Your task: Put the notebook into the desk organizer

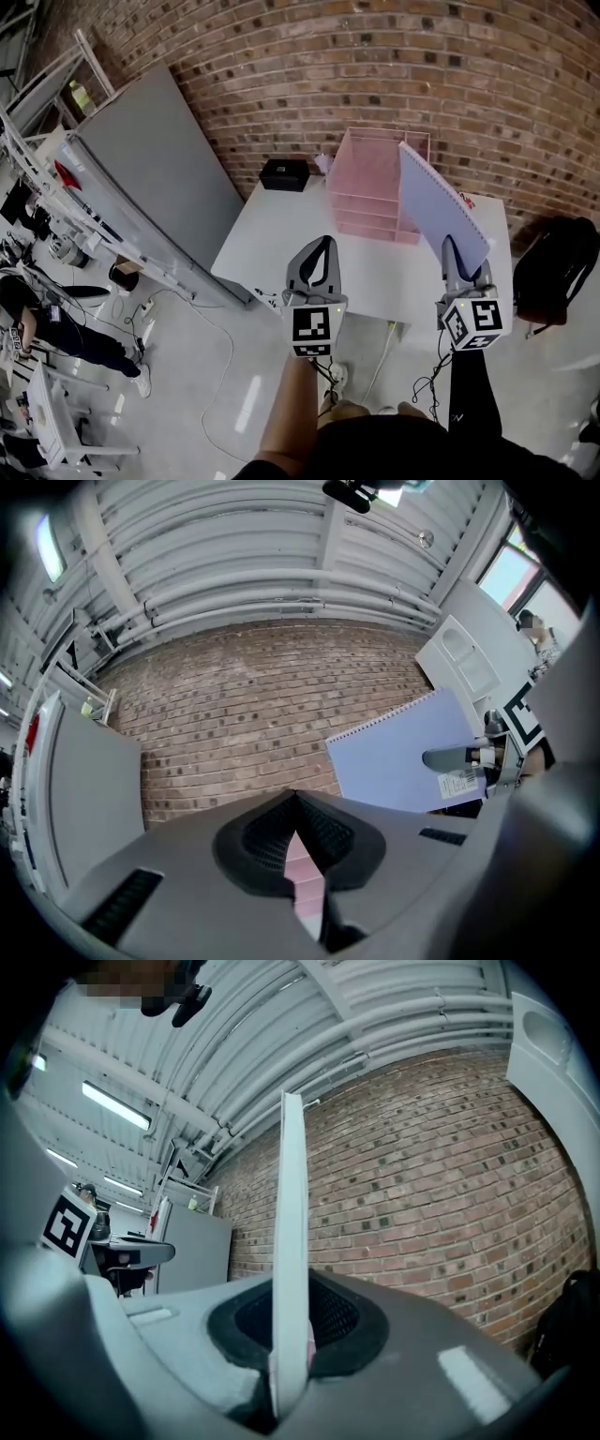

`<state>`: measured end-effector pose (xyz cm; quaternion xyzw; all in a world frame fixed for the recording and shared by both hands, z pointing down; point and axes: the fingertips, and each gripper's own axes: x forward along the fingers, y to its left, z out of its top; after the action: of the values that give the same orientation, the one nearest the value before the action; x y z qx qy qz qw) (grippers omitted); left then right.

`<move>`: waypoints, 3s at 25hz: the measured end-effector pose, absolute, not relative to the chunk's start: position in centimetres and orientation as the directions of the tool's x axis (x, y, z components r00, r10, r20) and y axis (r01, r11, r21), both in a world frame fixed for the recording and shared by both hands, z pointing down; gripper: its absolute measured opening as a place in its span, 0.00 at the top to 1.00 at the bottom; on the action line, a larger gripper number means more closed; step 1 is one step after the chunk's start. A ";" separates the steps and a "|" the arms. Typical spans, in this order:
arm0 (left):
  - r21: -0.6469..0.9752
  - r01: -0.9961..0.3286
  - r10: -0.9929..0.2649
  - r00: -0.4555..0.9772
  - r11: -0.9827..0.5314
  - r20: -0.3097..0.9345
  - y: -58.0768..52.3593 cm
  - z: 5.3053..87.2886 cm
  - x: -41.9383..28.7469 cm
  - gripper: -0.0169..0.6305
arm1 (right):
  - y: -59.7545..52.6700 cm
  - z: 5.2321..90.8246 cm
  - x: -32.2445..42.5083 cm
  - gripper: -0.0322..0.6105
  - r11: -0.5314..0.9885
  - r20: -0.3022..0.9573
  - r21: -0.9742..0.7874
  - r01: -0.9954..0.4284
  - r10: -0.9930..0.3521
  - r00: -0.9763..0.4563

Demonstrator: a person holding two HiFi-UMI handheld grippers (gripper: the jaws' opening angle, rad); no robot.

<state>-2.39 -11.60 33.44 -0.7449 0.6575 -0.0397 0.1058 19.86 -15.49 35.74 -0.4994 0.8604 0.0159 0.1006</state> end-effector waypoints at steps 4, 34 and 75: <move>-0.204 -0.966 -0.982 0.176 -0.160 -0.062 -14.6 33.7 -4.3 0.96 | -17.2 36.5 17.8 0.90 0.466 -0.158 -0.060 -0.883 -0.877 -0.453; -0.185 -0.892 -0.906 0.423 -0.413 -0.017 -24.0 35.2 -10.5 0.96 | -19.9 48.5 6.0 0.90 0.308 -0.205 -0.919 -0.248 -0.907 -0.367; -0.176 -0.871 -0.888 0.456 -0.458 0.054 -31.2 39.0 -13.1 0.96 | -28.3 61.1 5.0 0.90 -0.013 0.006 -0.999 0.039 -0.987 -0.161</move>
<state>-13.07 -31.16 38.97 -0.8511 0.5167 -0.0689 0.0616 5.00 -28.27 61.07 -0.4504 0.5264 -0.5510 0.4653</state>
